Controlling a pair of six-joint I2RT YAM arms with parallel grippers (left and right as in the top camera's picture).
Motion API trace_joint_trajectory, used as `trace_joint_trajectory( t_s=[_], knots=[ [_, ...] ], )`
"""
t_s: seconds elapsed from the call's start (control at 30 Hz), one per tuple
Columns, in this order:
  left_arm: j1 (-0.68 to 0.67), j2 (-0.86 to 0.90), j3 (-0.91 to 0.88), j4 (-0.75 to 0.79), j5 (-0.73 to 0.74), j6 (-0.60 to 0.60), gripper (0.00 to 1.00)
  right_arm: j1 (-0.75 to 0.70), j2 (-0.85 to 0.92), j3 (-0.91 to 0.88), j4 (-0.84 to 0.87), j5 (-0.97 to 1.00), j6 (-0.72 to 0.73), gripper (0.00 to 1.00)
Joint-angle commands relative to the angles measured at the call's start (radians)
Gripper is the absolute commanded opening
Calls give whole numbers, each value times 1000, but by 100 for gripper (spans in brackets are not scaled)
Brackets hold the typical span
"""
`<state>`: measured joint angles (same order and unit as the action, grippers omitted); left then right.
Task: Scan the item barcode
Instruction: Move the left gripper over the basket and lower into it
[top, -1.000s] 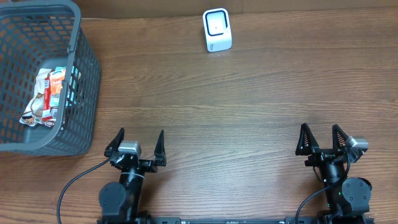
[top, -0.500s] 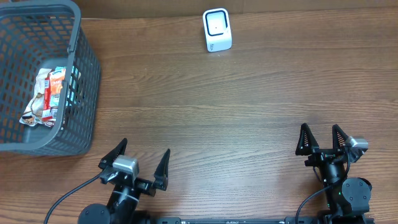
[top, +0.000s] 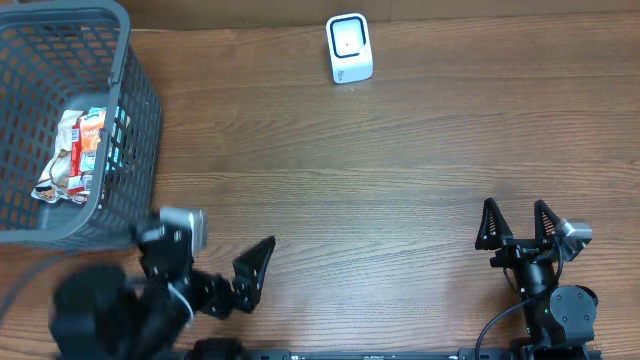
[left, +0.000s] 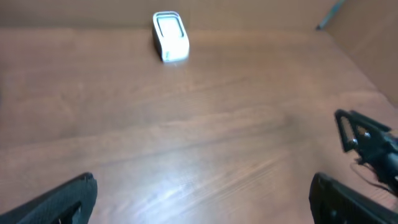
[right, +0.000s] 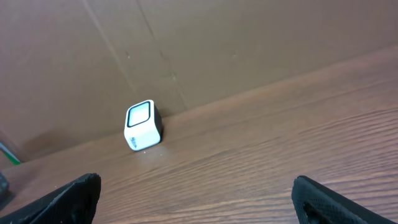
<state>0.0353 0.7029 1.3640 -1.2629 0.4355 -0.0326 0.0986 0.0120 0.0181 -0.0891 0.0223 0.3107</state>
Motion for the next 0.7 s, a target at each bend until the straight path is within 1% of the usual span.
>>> trace_joint_trajectory(
  t_s=[0.0,0.13,0.2,0.33,0.4,0.5,0.63,0.67],
  knots=[
    [3,200,214,-131,26,92,100,-5,-9,-10,7,-6,-3,100],
    [3,414,437,-286,30,97,100,-5,-9,-10,7,-6,-3,100],
    [3,483,495,-304,29,97,100,-5,-9,-10,7,-6,-3,100],
    [3,586,515,-303,37,97,100,-5,-9,-10,7,-6,-3,100],
    [4,629,515,-304,17,106,100,-5,-9,-10,7,-6,-3,100],
    [5,688,515,-276,-75,108,100,-5,-9,-10,7,-6,-3,100],
    [5,740,515,-203,-281,108,100,-5,-9,-10,7,-6,-3,100],
    [5,747,515,-192,-310,108,100,-5,-9,-10,7,-6,-3,100]
  ],
)
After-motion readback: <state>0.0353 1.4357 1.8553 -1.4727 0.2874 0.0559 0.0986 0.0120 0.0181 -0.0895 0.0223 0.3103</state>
